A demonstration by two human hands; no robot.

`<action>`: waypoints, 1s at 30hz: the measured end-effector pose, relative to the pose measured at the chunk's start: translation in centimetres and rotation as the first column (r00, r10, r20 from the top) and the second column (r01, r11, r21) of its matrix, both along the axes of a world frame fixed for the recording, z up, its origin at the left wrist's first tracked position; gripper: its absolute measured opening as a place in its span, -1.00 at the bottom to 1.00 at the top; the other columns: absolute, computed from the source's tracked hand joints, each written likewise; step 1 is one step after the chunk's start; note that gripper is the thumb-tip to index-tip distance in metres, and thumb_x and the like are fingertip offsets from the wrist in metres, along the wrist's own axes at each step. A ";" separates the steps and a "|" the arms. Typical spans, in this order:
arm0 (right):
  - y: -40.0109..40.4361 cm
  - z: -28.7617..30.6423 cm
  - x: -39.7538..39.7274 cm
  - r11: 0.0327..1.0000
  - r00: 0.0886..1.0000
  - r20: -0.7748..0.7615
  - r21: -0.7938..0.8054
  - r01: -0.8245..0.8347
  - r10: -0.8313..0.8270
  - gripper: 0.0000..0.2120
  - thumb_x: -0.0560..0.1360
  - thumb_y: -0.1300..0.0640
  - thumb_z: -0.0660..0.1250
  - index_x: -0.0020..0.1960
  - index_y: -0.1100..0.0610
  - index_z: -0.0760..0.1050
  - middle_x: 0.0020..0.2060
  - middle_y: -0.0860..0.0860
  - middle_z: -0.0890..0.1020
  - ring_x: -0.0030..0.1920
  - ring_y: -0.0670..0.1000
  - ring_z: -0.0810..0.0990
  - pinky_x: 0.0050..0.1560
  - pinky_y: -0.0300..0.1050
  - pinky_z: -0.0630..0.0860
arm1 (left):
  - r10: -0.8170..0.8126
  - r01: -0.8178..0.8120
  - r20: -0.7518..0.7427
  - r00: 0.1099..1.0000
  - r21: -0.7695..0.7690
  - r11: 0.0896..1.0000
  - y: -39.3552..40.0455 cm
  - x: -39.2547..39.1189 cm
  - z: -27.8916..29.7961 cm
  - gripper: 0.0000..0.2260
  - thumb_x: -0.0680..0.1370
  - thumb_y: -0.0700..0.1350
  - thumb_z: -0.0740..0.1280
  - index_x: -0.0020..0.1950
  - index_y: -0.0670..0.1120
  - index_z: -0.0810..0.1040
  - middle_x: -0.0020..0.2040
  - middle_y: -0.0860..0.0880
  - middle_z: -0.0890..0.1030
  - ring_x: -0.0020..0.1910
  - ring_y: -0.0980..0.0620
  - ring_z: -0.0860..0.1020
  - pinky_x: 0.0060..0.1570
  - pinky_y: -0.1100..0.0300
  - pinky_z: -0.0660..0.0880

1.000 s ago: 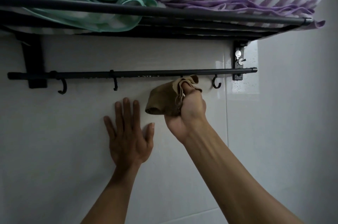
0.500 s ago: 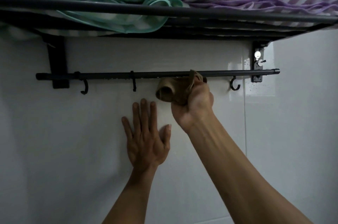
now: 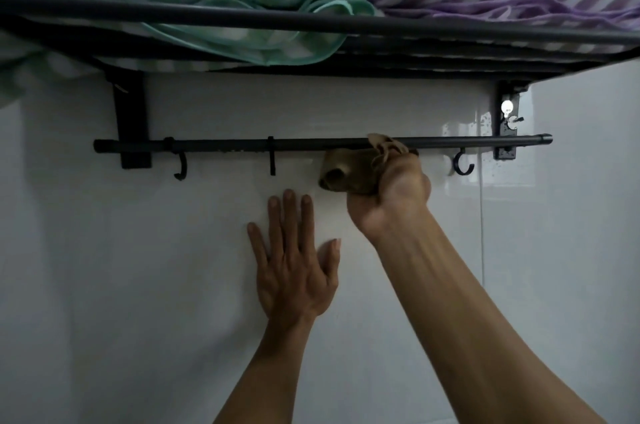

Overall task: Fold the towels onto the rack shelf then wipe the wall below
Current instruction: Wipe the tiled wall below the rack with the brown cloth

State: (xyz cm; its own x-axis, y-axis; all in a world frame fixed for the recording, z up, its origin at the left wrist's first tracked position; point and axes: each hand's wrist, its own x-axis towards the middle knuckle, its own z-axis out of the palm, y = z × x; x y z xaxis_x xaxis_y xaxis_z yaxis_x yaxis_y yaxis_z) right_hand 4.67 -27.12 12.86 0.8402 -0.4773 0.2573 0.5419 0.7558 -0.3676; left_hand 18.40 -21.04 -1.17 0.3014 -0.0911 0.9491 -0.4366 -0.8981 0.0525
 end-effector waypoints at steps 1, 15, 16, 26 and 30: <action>-0.3 0.0 -0.1 1.000 1.000 0.007 0.012 0.021 -0.021 -0.84 0.57 0.37 0.26 -0.06 0.14 0.49 -0.28 0.10 0.63 -0.32 0.06 0.61 -0.01 0.08 0.64 | 0.003 -0.003 -0.014 1.000 0.000 1.000 0.0 -0.1 0.0 -0.32 0.63 0.25 -0.03 0.65 -0.08 -0.08 0.65 -0.13 -0.12 0.63 -0.14 -0.13 0.53 -0.29 -0.06; 2.3 -0.4 1.5 0.989 0.994 -0.048 -0.103 -0.103 0.098 -0.79 0.59 0.37 0.17 -0.15 0.18 0.48 -0.23 0.13 0.62 -0.25 0.08 0.61 -0.18 0.00 0.64 | -0.054 0.053 0.055 0.997 0.014 0.999 0.0 -0.3 0.0 -0.33 0.64 0.24 -0.19 0.63 -0.16 0.00 0.63 -0.24 0.00 0.62 -0.17 -0.10 0.50 -0.33 0.00; 1.1 -0.4 1.0 0.995 0.997 -0.055 -0.076 -0.066 0.062 -0.84 0.59 0.36 0.20 -0.05 0.18 0.50 -0.15 0.15 0.63 -0.17 0.11 0.63 -0.12 0.03 0.65 | -0.019 0.018 0.011 1.000 0.031 0.999 0.0 -0.5 0.2 -0.33 0.64 0.25 -0.15 0.65 -0.10 -0.05 0.65 -0.18 -0.07 0.63 -0.15 -0.12 0.52 -0.31 -0.04; 2.6 -1.2 2.0 0.972 0.977 -0.036 -0.102 -0.212 0.210 -0.81 0.59 0.24 0.19 0.09 0.25 0.56 -0.10 0.19 0.70 -0.11 0.15 0.65 -0.20 -0.03 0.63 | 0.013 -0.010 -0.035 0.999 0.081 0.997 0.3 0.5 -0.2 -0.29 0.60 0.21 -0.20 0.61 -0.21 0.10 0.61 -0.28 0.08 0.61 -0.25 -0.01 0.51 -0.35 -0.02; 2.5 -1.6 2.6 0.958 0.970 -0.100 -0.165 -0.236 0.222 -0.70 0.57 0.20 0.24 0.25 0.24 0.58 0.12 0.21 0.67 0.04 0.20 0.64 -0.14 0.05 0.65 | 0.015 -0.008 -0.068 0.998 0.104 0.995 0.4 0.5 -0.4 -0.33 0.60 0.18 -0.12 0.53 -0.26 0.24 0.52 -0.33 0.29 0.57 -0.28 0.14 0.48 -0.38 0.06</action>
